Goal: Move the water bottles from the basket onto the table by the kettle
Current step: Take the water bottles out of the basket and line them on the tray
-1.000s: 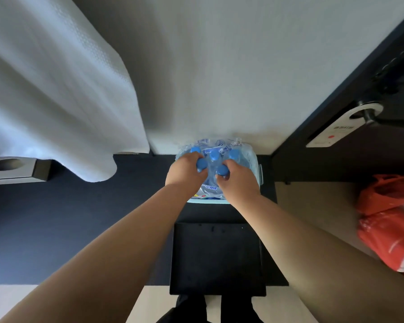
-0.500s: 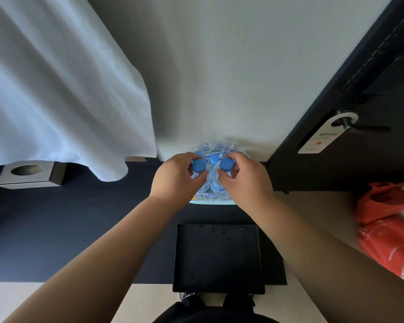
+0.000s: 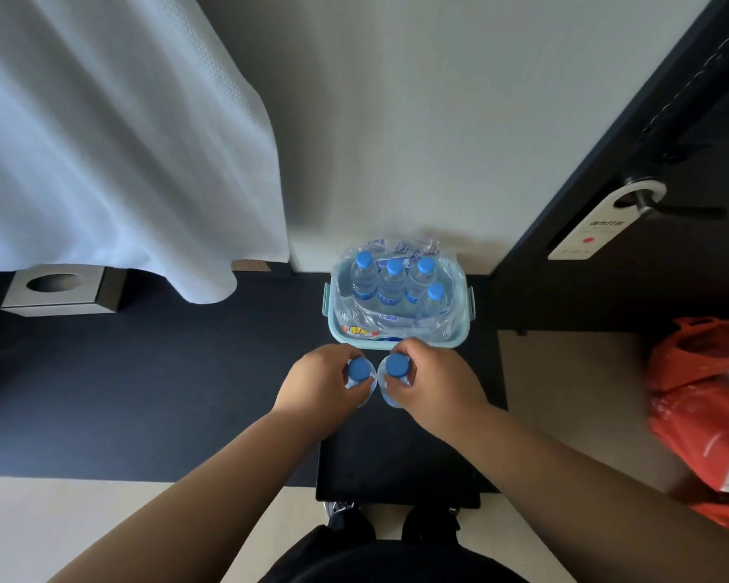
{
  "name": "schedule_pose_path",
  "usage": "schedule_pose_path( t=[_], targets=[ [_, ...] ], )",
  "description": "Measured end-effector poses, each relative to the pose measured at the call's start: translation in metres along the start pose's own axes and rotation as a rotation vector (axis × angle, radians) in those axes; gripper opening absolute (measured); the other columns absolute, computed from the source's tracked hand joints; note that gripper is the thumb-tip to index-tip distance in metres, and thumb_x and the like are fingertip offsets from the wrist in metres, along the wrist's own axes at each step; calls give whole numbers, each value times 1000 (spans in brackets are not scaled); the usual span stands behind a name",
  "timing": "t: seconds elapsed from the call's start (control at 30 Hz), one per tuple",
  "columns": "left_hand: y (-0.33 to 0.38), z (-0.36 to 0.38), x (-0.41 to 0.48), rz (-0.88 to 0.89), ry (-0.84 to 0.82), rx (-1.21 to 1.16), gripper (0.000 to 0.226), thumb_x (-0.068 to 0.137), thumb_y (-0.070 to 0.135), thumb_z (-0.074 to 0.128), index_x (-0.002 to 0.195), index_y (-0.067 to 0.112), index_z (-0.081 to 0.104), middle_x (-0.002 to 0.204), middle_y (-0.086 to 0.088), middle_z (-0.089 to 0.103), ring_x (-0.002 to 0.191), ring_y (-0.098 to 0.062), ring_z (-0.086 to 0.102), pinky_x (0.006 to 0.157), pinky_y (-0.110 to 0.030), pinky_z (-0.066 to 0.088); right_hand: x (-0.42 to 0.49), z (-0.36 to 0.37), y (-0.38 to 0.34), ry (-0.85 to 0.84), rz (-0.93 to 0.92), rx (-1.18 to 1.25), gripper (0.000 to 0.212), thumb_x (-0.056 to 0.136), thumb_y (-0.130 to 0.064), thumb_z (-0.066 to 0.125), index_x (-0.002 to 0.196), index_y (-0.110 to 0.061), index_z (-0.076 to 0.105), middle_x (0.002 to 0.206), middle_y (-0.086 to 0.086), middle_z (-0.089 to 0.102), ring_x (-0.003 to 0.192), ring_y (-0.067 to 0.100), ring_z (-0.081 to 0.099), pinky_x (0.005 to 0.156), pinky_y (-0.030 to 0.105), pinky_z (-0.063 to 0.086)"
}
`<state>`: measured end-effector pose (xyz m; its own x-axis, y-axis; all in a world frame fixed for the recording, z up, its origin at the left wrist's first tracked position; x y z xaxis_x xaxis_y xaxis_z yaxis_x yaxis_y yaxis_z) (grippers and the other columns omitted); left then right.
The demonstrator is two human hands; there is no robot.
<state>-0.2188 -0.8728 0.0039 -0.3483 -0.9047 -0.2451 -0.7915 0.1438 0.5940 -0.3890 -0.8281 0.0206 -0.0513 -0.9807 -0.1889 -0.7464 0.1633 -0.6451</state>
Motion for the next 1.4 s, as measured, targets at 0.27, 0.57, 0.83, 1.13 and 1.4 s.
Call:
schedule_pose_path(
  t=[0.27, 0.57, 0.83, 1.13, 1.4],
  targets=[
    [-63, 72, -13, -150, -229, 64, 11, 78, 36, 70, 87, 29, 68, 80, 10, 65, 72, -9, 60, 57, -22, 41, -14, 86, 46, -251, 184, -25, 23, 86, -42, 76, 103, -28, 68, 90, -7, 73, 83, 12, 70, 74, 39, 62],
    [-111, 110, -1, -299, -332, 103, 18, 83, 38, 72, 91, 22, 69, 83, 4, 65, 73, -13, 61, 58, -26, 45, -10, 153, 86, -365, 398, 65, 11, 85, -34, 74, 92, -28, 68, 86, -7, 69, 78, 11, 67, 66, 30, 56],
    [-139, 131, 41, -393, -347, 170, 26, 91, 46, 68, 94, 21, 66, 87, 3, 64, 79, -18, 64, 64, -31, 49, 29, 186, 122, -405, 542, 92, 27, 91, -36, 70, 78, -12, 72, 63, -1, 65, 57, 14, 60, 49, 26, 43],
    [-178, 161, 69, -540, -267, 197, 32, 83, 54, 67, 86, 23, 60, 82, 4, 64, 69, -19, 65, 59, -30, 50, 63, 220, 155, -340, 634, 26, 38, 87, -53, 65, 76, -17, 70, 55, -3, 64, 47, 12, 61, 45, 24, 37],
    [-206, 183, 75, -588, -284, 250, 27, 90, 48, 57, 90, 21, 60, 75, 3, 64, 62, -16, 62, 52, -27, 42, 70, 252, 177, -386, 659, -37, 42, 95, -50, 59, 67, -18, 57, 59, -1, 60, 52, 14, 57, 45, 26, 31]
  ],
)
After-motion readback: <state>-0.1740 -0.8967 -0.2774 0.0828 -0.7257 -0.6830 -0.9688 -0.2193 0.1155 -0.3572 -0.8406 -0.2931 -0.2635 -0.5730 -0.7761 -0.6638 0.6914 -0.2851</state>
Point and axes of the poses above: each hand's wrist, its own x-axis towards the middle knuckle, its own z-axis out of the palm, y = z × x, the point moved 9 cm from there along x, towards the middle knuckle
